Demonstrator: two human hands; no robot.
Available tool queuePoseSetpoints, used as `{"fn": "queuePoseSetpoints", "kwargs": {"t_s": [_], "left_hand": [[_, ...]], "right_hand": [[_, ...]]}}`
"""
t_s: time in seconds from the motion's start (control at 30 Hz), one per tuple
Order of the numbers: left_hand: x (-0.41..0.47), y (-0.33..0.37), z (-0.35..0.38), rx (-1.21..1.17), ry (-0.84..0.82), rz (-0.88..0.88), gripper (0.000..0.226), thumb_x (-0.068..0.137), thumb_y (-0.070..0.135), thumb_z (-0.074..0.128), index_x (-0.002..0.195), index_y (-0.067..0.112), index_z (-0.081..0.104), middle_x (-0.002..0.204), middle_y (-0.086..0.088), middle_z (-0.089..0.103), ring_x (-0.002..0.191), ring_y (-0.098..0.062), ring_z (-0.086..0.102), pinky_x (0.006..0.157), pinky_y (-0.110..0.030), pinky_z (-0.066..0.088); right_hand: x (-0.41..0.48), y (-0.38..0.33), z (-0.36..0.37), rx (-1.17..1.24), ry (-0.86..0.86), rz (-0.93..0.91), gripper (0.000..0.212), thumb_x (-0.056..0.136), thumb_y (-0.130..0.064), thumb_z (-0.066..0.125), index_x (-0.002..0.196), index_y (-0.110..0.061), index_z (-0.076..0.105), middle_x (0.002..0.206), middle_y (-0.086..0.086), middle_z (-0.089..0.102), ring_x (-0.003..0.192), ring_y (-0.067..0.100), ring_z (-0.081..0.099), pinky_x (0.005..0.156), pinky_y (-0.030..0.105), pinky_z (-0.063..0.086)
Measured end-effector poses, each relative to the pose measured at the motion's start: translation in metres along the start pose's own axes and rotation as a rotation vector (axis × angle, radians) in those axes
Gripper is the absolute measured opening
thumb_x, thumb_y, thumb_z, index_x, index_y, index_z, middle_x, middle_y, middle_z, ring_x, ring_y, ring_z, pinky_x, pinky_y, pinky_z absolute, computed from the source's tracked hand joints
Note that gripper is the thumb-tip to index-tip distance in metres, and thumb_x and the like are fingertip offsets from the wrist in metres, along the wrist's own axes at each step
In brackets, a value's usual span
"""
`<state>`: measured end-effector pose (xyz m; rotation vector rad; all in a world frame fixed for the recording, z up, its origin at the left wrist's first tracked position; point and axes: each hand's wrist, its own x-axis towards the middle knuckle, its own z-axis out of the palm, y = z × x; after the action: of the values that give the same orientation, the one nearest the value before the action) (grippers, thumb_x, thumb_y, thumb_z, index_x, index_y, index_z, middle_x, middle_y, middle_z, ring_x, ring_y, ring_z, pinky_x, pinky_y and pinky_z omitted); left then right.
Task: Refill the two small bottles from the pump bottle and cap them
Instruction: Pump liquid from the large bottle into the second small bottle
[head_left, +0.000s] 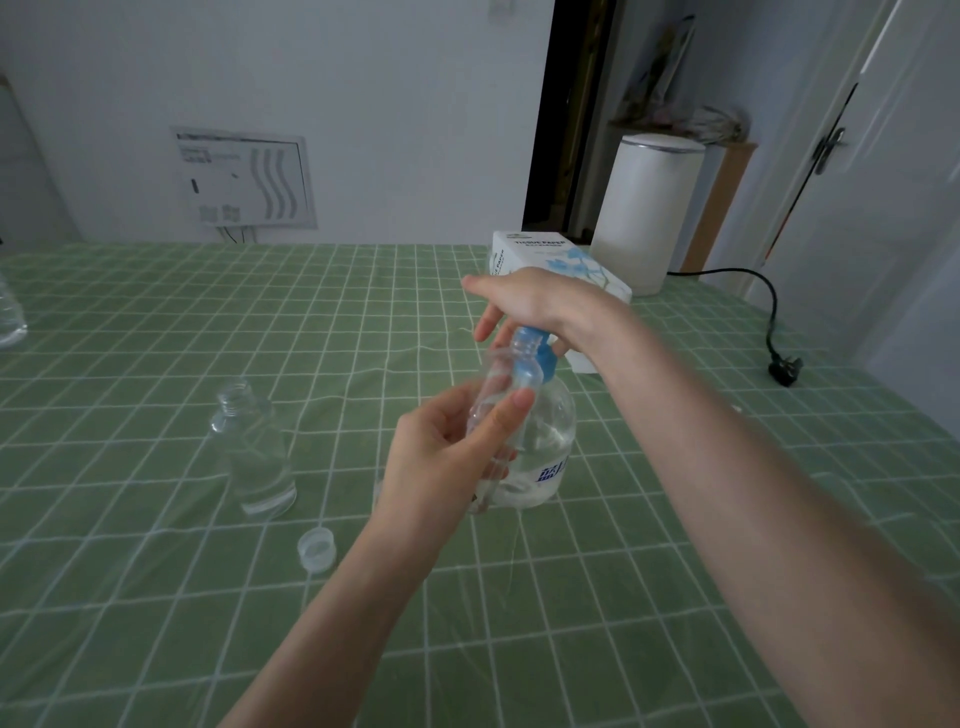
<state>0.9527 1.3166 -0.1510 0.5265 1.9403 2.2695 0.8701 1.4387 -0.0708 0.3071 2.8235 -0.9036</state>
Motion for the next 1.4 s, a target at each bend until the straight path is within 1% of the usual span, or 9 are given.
{"fn": "queuePoseSetpoints", "kwargs": {"t_s": [0.1,0.17,0.33,0.67,0.83,1.03,1.23,1.3,1.4], "left_hand": [[-0.001,-0.003,-0.001,0.008,0.013,-0.011,0.032,0.068,0.043,0.064,0.088,0.018,0.070,0.065,0.009,0.071,0.055,-0.001,0.062,0.051,-0.013,0.048],[-0.003,-0.004,-0.001,0.007,0.020,-0.019,0.036,0.068,0.042,0.064,0.090,0.016,0.070,0.063,0.008,0.070,0.054,-0.001,0.061,0.051,-0.012,0.047],[-0.003,-0.005,0.000,-0.009,0.021,-0.001,0.040,0.069,0.038,0.064,0.100,0.013,0.069,0.065,0.009,0.071,0.054,0.002,0.062,0.051,-0.011,0.047],[0.001,-0.002,0.001,-0.018,0.010,0.038,0.030,0.069,0.039,0.065,0.092,0.021,0.069,0.066,0.011,0.072,0.056,0.002,0.064,0.051,-0.011,0.047],[0.000,-0.007,0.000,0.007,0.028,0.027,0.032,0.068,0.042,0.065,0.091,0.021,0.071,0.068,0.008,0.072,0.056,0.000,0.062,0.052,-0.013,0.049],[0.000,-0.009,0.000,0.023,0.030,0.024,0.040,0.066,0.042,0.065,0.098,0.018,0.070,0.067,0.009,0.071,0.056,0.001,0.061,0.053,-0.014,0.050],[0.001,-0.005,0.003,-0.010,0.031,0.048,0.039,0.067,0.040,0.064,0.097,0.016,0.069,0.063,0.013,0.070,0.056,0.003,0.062,0.052,-0.012,0.048],[0.001,-0.004,0.003,-0.012,0.030,0.044,0.041,0.066,0.041,0.064,0.098,0.016,0.069,0.065,0.012,0.071,0.056,0.003,0.063,0.052,-0.012,0.048],[0.001,-0.004,0.003,-0.014,0.020,0.042,0.040,0.066,0.041,0.064,0.098,0.018,0.069,0.068,0.011,0.072,0.058,0.002,0.064,0.053,-0.012,0.048]], "right_hand": [[0.003,0.004,0.005,-0.028,0.016,-0.028,0.059,0.102,-0.051,0.029,0.097,-0.011,0.073,0.132,0.012,0.059,0.113,0.031,0.057,0.093,0.041,0.046],[0.005,0.006,0.009,-0.038,0.018,-0.041,0.060,0.102,-0.050,0.029,0.099,-0.010,0.073,0.135,0.014,0.058,0.115,0.029,0.055,0.086,0.035,0.040],[0.003,0.005,0.008,-0.053,0.004,-0.041,0.059,0.102,-0.051,0.030,0.103,-0.010,0.072,0.134,0.014,0.060,0.102,0.026,0.055,0.082,0.033,0.036],[0.002,0.000,-0.001,-0.057,0.015,-0.048,0.058,0.102,-0.050,0.031,0.106,-0.009,0.072,0.130,0.011,0.061,0.112,0.028,0.058,0.084,0.035,0.037],[0.004,0.003,0.004,-0.051,0.014,-0.037,0.046,0.101,-0.039,0.036,0.100,-0.009,0.071,0.118,0.013,0.067,0.099,0.026,0.061,0.067,0.030,0.041],[0.006,0.006,0.009,-0.071,0.013,-0.032,0.033,0.098,-0.033,0.043,0.089,-0.015,0.069,0.114,0.011,0.069,0.091,0.025,0.059,0.062,0.027,0.040],[0.002,-0.002,-0.003,-0.082,0.040,-0.039,0.034,0.097,-0.033,0.046,0.108,-0.011,0.071,0.112,0.008,0.070,0.085,0.019,0.058,0.056,0.026,0.034],[0.003,-0.002,-0.002,-0.067,0.016,-0.033,0.037,0.099,-0.034,0.044,0.108,-0.010,0.071,0.118,0.009,0.067,0.086,0.018,0.058,0.063,0.028,0.037],[0.002,0.001,0.000,-0.038,0.015,-0.024,0.038,0.098,-0.036,0.042,0.101,-0.012,0.072,0.127,0.012,0.063,0.104,0.025,0.059,0.081,0.035,0.041]]}}
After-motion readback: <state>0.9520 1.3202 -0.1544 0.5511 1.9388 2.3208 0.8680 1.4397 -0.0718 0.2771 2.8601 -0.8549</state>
